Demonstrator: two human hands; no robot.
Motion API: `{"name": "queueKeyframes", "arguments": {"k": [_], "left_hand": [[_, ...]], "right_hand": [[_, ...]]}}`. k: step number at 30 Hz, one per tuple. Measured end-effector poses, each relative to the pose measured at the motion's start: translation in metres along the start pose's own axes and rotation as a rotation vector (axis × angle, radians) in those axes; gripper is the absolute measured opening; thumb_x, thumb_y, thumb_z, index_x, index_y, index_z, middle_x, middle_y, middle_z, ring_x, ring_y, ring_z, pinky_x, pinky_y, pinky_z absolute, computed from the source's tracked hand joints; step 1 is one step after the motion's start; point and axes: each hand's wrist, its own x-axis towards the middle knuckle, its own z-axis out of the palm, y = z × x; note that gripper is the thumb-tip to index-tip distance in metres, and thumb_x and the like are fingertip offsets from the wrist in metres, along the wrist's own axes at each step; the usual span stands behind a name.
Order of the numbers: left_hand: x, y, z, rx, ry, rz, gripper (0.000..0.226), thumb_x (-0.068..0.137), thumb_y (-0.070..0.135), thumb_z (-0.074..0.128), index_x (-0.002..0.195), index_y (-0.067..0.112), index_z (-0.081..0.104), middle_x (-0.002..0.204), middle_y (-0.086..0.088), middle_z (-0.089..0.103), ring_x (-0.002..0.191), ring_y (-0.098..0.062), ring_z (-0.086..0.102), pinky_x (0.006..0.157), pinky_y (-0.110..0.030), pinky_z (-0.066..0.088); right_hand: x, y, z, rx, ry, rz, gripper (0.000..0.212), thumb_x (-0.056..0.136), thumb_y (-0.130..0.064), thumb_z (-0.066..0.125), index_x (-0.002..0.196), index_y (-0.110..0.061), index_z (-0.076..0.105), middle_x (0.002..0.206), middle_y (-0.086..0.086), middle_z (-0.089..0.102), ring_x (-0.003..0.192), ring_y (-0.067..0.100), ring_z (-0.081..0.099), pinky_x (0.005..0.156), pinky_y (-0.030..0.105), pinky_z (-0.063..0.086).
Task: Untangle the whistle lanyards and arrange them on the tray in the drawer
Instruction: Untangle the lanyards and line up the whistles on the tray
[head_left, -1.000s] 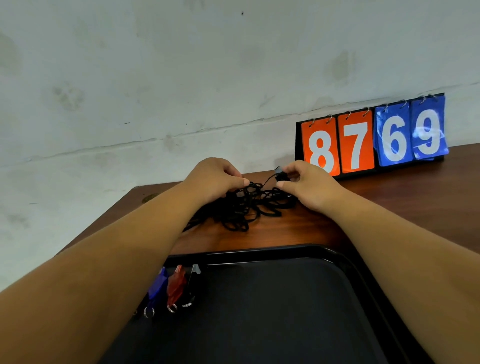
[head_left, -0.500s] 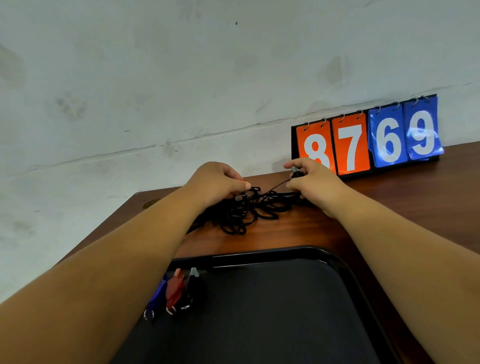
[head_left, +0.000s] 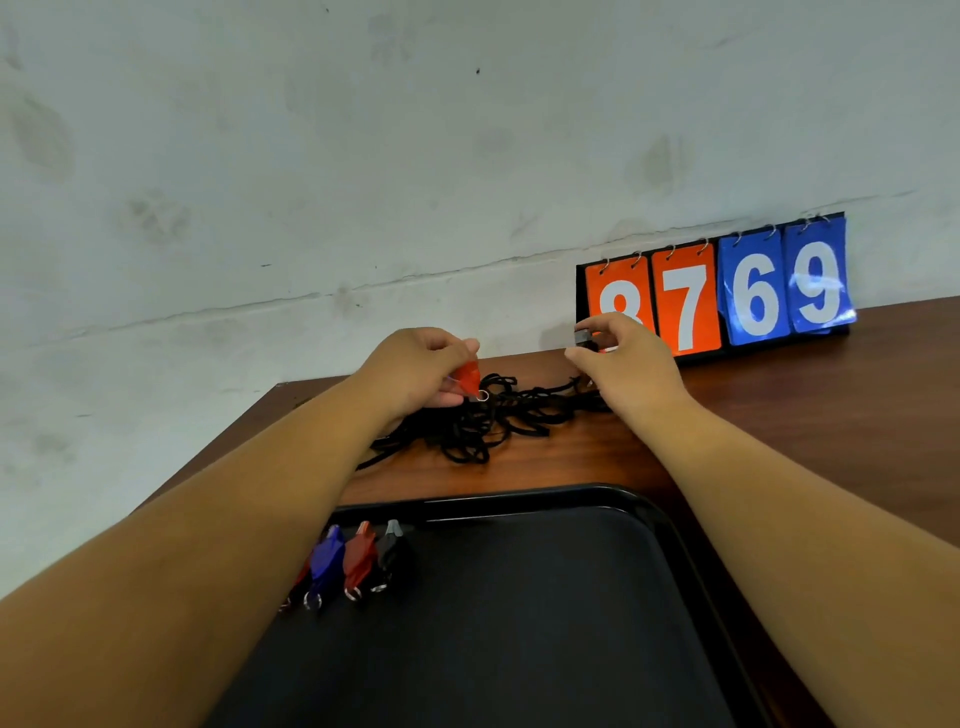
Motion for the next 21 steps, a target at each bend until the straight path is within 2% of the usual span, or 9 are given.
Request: {"name": "queueKeyframes", "arguments": {"k": [3, 5, 8, 11, 14, 18, 21], "left_hand": [[-0.013, 0.005, -0.009, -0.077, 0.001, 0.001, 0.038, 0.099, 0.042, 0.074, 0.111, 0.006, 0.075, 0.110, -0.015, 0.079, 0.098, -0.023, 0.081, 0.093, -0.037, 0.066], [-0.023, 0.010, -0.018, -0.073, 0.013, 0.006, 0.040, 0.097, 0.042, 0.076, 0.110, 0.004, 0.074, 0.106, -0.014, 0.081, 0.094, -0.024, 0.082, 0.091, -0.038, 0.066], [-0.042, 0.019, -0.033, -0.107, 0.012, 0.030, 0.025, 0.098, 0.031, 0.078, 0.112, 0.010, 0.074, 0.100, -0.017, 0.081, 0.091, -0.028, 0.083, 0.087, -0.037, 0.066], [-0.063, 0.026, -0.046, -0.155, 0.003, 0.046, 0.018, 0.097, 0.018, 0.080, 0.114, 0.014, 0.078, 0.103, -0.020, 0.079, 0.090, -0.028, 0.082, 0.081, -0.032, 0.067], [-0.082, 0.031, -0.056, -0.164, -0.031, 0.050, 0.028, 0.096, 0.008, 0.079, 0.122, 0.017, 0.080, 0.107, -0.015, 0.077, 0.087, -0.021, 0.082, 0.084, -0.030, 0.067], [-0.108, 0.036, -0.070, -0.216, -0.114, 0.032, 0.046, 0.096, -0.003, 0.075, 0.135, 0.019, 0.075, 0.119, -0.018, 0.075, 0.103, -0.027, 0.080, 0.093, -0.031, 0.064], [-0.128, 0.039, -0.077, -0.190, -0.150, 0.036, 0.051, 0.097, -0.006, 0.073, 0.140, 0.020, 0.072, 0.126, -0.018, 0.071, 0.109, -0.029, 0.078, 0.095, -0.031, 0.064]], "right_hand": [[-0.009, -0.015, 0.000, 0.068, -0.040, 0.027, 0.042, 0.096, -0.034, 0.080, 0.135, -0.027, 0.064, 0.114, -0.015, 0.061, 0.109, 0.009, 0.061, 0.076, 0.016, 0.048], [-0.016, -0.029, -0.001, 0.128, -0.074, 0.044, 0.046, 0.094, -0.038, 0.082, 0.134, -0.030, 0.060, 0.118, -0.011, 0.065, 0.102, 0.010, 0.067, 0.076, 0.023, 0.055], [-0.030, -0.048, -0.001, 0.217, -0.104, 0.055, 0.031, 0.096, -0.038, 0.080, 0.125, -0.035, 0.070, 0.115, -0.007, 0.070, 0.099, 0.013, 0.071, 0.076, 0.027, 0.058], [-0.050, -0.060, 0.000, 0.289, -0.128, 0.093, 0.022, 0.101, -0.038, 0.074, 0.123, -0.037, 0.076, 0.119, -0.008, 0.072, 0.100, 0.012, 0.073, 0.090, 0.033, 0.064], [-0.068, -0.072, -0.002, 0.360, -0.166, 0.139, 0.026, 0.107, -0.032, 0.066, 0.131, -0.031, 0.076, 0.123, -0.006, 0.072, 0.103, 0.012, 0.073, 0.095, 0.033, 0.063], [-0.089, -0.096, -0.011, 0.485, -0.204, 0.226, 0.027, 0.112, -0.020, 0.056, 0.128, -0.023, 0.078, 0.126, 0.006, 0.069, 0.110, 0.021, 0.070, 0.095, 0.033, 0.062], [-0.105, -0.113, -0.021, 0.506, -0.274, 0.262, 0.032, 0.112, -0.008, 0.053, 0.127, -0.023, 0.078, 0.131, 0.006, 0.063, 0.119, 0.024, 0.067, 0.100, 0.036, 0.062]]}}
